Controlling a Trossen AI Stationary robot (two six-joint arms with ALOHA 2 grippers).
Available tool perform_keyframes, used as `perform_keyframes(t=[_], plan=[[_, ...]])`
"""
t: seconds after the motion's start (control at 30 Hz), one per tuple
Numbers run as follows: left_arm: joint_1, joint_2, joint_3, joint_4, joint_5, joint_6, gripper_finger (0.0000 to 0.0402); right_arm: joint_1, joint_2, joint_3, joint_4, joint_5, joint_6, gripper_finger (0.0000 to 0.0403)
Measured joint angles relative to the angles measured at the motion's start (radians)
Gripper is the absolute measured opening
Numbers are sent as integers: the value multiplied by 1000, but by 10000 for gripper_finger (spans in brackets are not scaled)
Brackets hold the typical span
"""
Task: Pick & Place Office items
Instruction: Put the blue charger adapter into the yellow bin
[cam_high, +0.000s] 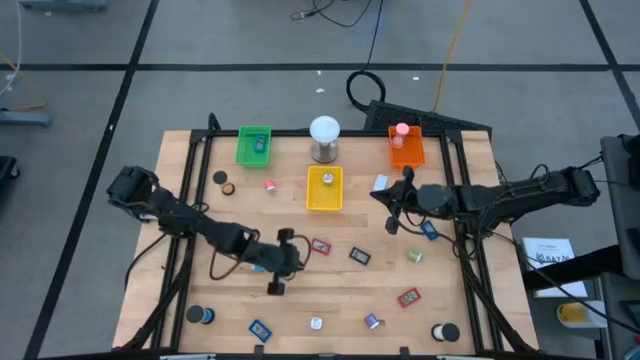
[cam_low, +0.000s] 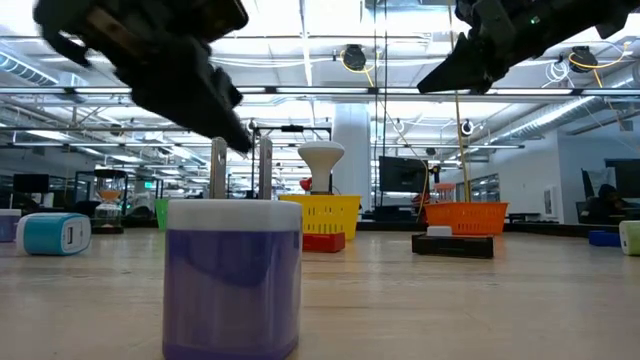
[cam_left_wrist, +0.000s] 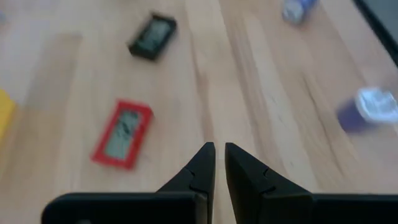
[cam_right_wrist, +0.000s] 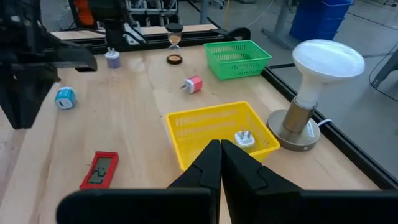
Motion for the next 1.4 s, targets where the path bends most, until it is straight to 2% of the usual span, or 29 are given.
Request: perform_keyframes(t=[0.23,0.37,0.5,0.7,0.87,1.07,1.2,1.4], plan=[[-128,-1,137,-369,-9,-198,51,4,0,0,-1,0,-4,4],[-205,-1,178,-577,-77,-348,98,4,0,0,-2,0,-4,4],[-271,-1,155,-712,-82,-526,166,4,0,0,-2,0,-4,4],[-340,-1,46,-690,-182,-637,253,4,0,0,-2,0,-4,4],[-356,-1,-32,-605,-285,-648,285,4,0,0,-2,0,-4,4],[-344,-4,-143,-408,-281,-627,268,4,0,0,-2,0,-8,4],[-340,-3,-163,-325,-294,-607,226,4,1,0,-1,0,-23,4],[-330,-1,-164,-306,-297,-584,148,4,1,0,-1,0,-23,4]])
